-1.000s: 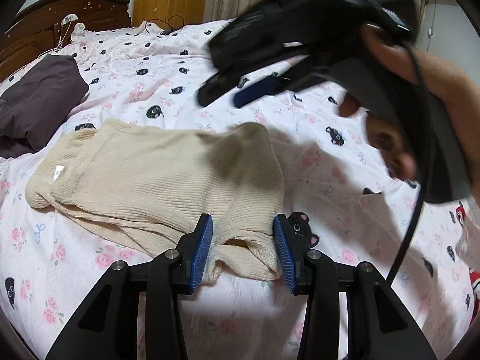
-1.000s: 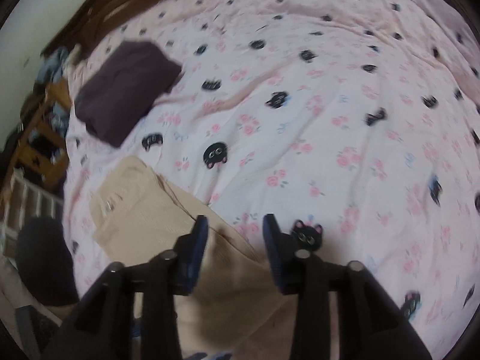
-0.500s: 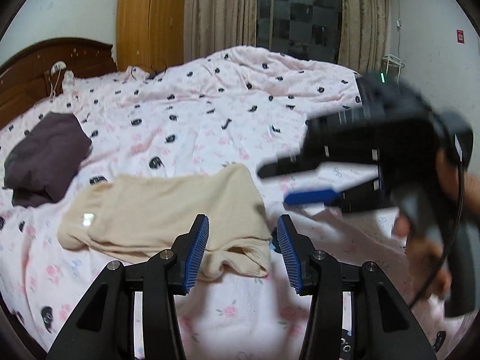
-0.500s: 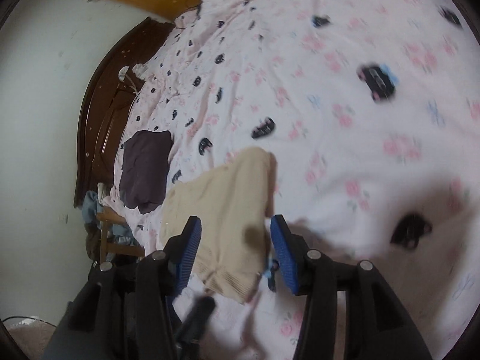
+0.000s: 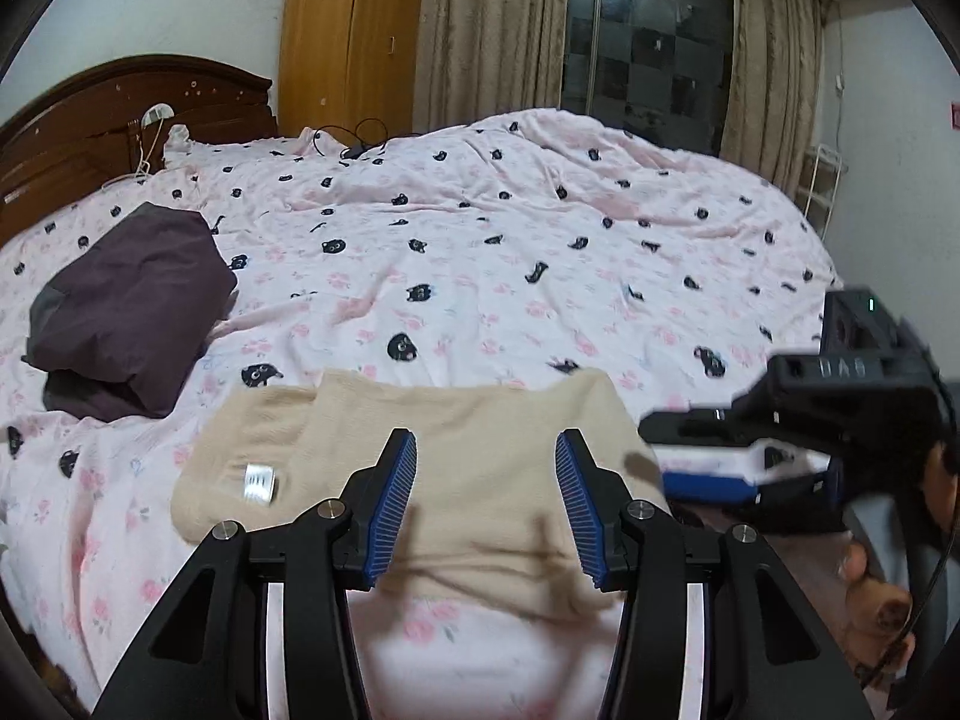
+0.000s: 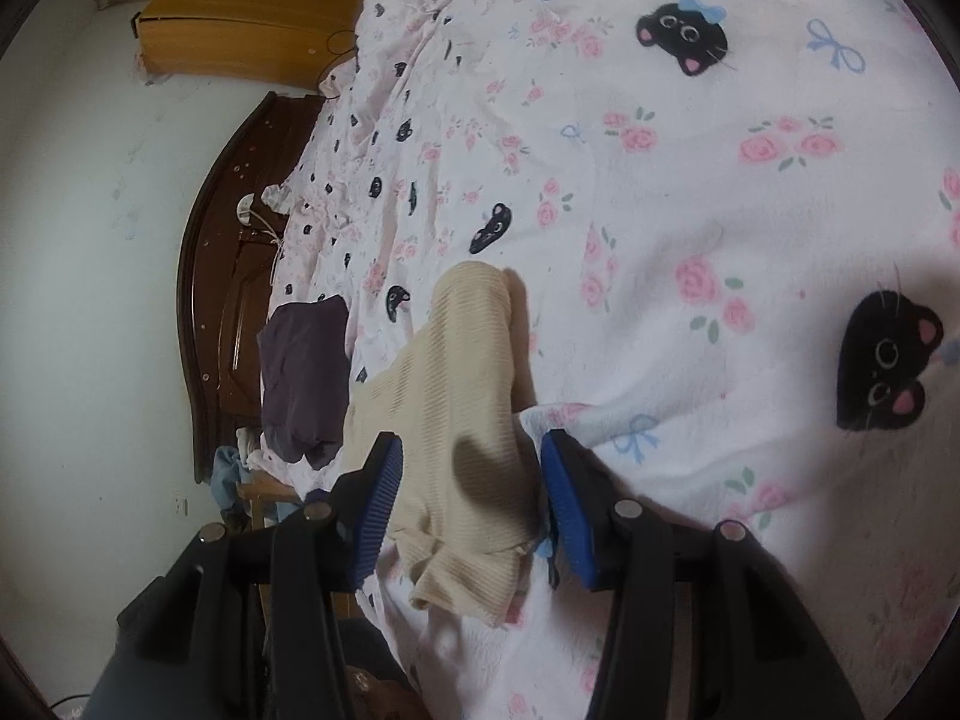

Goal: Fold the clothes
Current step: 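Close the right gripper on the end of the beige sweater strip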

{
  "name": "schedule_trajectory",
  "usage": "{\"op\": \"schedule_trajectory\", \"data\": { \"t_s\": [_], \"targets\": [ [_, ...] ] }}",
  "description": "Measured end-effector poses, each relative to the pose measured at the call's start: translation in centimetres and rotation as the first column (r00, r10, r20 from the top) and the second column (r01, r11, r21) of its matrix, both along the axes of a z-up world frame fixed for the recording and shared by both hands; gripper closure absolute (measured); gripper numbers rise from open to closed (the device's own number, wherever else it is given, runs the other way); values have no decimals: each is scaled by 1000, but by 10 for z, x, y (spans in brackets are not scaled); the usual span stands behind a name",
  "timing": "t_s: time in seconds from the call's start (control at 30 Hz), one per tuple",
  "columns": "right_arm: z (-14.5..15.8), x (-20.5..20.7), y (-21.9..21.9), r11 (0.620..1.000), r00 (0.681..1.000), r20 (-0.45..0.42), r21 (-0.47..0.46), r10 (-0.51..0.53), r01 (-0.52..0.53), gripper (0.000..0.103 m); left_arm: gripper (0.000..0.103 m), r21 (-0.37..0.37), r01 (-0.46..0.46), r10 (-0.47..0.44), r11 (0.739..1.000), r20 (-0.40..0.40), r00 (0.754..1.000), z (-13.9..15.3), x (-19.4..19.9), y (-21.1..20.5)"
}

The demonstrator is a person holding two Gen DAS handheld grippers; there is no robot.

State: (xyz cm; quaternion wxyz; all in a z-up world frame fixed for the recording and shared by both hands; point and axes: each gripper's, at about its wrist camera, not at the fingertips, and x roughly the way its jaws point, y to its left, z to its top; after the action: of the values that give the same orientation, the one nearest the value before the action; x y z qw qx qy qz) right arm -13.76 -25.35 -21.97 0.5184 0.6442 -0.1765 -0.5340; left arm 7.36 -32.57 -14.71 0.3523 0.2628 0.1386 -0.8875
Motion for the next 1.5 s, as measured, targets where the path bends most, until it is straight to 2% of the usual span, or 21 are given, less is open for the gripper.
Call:
{"op": "schedule_trajectory", "data": {
  "t_s": [0.07,0.23,0.43,0.73,0.8,0.87,1.03,1.17,1.5],
  "targets": [
    [-1,0,-2,1000,1000,5,-3,-5,5,53,59,-11,18,-18,1000,4,1000,0,-3,-6],
    [-1,1,-3,999,1000,24,-32,-5,6,52,59,9,-20,19,1000,30,999,-7,-1,-28],
    [2,11,-11,999,998,-33,26,46,-45,54,59,98,-51,45,994,60,997,-25,2,-39],
    [3,25,-17,993,991,-99,86,90,-81,53,59,118,-62,53,991,79,995,-29,3,-40],
    [6,27,-17,992,988,-120,96,92,-81,56,59,123,-63,53,990,82,995,-30,3,-40],
    [8,29,-17,990,985,-145,113,99,-82,67,59,132,-64,54,989,82,995,-31,4,-41],
    [15,33,-16,987,974,-194,136,113,-87,84,59,152,-64,51,986,89,995,-33,3,-43],
    [28,38,-16,986,958,-257,143,125,-90,86,59,170,-66,50,983,93,994,-35,4,-46],
    [57,46,-23,984,927,-347,147,146,-100,87,59,196,-65,46,978,101,994,-39,3,-49]
  ]
}}
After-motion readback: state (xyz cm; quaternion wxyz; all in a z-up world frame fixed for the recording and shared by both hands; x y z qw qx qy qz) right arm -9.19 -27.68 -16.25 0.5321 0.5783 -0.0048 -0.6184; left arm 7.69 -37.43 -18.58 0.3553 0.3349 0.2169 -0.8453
